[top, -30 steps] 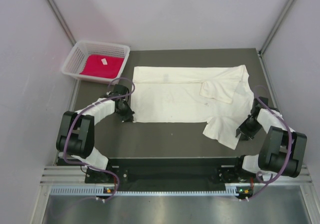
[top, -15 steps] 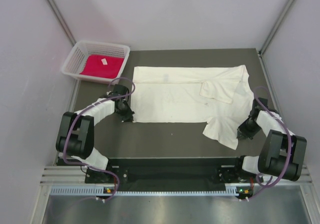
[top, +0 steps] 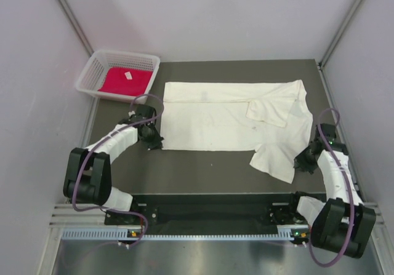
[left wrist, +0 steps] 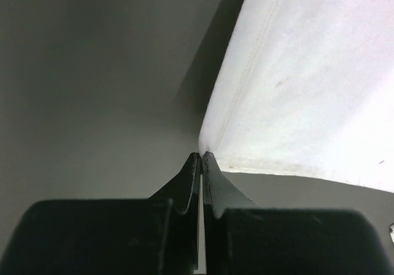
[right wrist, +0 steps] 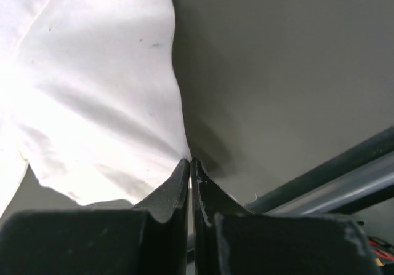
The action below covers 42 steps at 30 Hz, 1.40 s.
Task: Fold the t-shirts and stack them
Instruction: Fold the tshirt
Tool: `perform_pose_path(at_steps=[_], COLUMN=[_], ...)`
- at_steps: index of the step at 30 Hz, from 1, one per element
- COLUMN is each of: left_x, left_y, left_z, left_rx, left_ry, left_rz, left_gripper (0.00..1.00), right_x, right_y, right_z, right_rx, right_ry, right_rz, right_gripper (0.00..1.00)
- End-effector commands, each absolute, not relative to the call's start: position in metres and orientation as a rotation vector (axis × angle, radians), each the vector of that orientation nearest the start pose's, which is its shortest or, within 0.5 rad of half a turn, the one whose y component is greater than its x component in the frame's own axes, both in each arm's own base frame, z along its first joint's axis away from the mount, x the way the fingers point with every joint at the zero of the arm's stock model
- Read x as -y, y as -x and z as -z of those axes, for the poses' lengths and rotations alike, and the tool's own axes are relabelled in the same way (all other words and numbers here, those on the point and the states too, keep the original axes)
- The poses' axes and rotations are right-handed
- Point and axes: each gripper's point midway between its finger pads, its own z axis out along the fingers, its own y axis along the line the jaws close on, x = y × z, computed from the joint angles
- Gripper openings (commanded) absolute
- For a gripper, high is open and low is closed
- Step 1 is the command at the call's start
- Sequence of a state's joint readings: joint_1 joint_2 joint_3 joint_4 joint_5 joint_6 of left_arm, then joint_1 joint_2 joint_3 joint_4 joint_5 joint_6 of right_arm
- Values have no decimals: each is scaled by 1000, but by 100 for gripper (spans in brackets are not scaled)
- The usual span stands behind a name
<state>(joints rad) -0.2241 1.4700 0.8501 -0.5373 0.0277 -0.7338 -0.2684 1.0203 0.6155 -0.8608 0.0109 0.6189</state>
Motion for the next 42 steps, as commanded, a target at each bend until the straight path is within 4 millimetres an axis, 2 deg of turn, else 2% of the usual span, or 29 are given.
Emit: perform_pose_path(at_steps=[1, 4, 11, 13, 17, 18, 22, 25, 28, 29, 31, 32, 34, 35, 36, 38, 39, 41, 42], left_x=[90, 82, 72, 72, 82, 82, 87, 93, 97, 97, 97, 98, 98, 98, 99, 95, 95, 91, 89], left_y=[-272, -268, -260, -259, -269, -272, -297, -326, -346, -351, -365, -370, -383, -387, -391, -402, -405, -414, -417], left_z=[-48, -51, -63, -64, -70, -71, -86, -101, -105, -106, -108, -109, -109, -109, -108, -107, -107, -106, -106], left_rx=[-2682, -2667, -2642, -2643, -2659, -2659, -2614, -2568, -2557, -2555, -2547, -2544, -2533, -2532, -2533, -2523, -2521, -2509, -2506], left_ry=[694, 695, 681, 666, 584, 562, 520, 508, 506, 504, 514, 514, 522, 531, 536, 573, 583, 612, 619], left_rz=[270, 218, 181, 183, 242, 242, 265, 284, 282, 279, 264, 261, 254, 251, 247, 228, 228, 221, 214], left_gripper=[0, 0, 0, 0, 0, 0, 0, 0, 0, 0, 0, 0, 0, 0, 0, 0, 0, 0, 0], right_x=[18, 14, 9, 9, 16, 19, 19, 25, 27, 29, 31, 34, 38, 39, 37, 40, 43, 47, 45], right_y=[-155, -143, -141, -142, -156, -169, -197, -230, -262, -275, -291, -304, -318, -332, -340, -355, -361, -374, -380], right_z=[-65, -69, -94, -95, -101, -110, -119, -134, -146, -159, -158, -171, -171, -183, -177, -186, -179, -185, -179], right_rx=[-2561, -2563, -2535, -2537, -2521, -2483, -2509, -2466, -2463, -2440, -2461, -2431, -2449, -2423, -2455, -2438, -2457, -2441, -2460], right_ry=[-1227, -1223, -1188, -1172, -1130, -1103, -1054, -1008, -947, -916, -887, -866, -839, -807, -791, -775, -784, -783, -783], right_rz=[-61, -72, -110, -110, -96, -106, -152, -165, -188, -197, -192, -194, -191, -210, -231, -230, -216, -210, -231], right_gripper=[0, 0, 0, 0, 0, 0, 0, 0, 0, 0, 0, 0, 0, 0, 0, 0, 0, 0, 0])
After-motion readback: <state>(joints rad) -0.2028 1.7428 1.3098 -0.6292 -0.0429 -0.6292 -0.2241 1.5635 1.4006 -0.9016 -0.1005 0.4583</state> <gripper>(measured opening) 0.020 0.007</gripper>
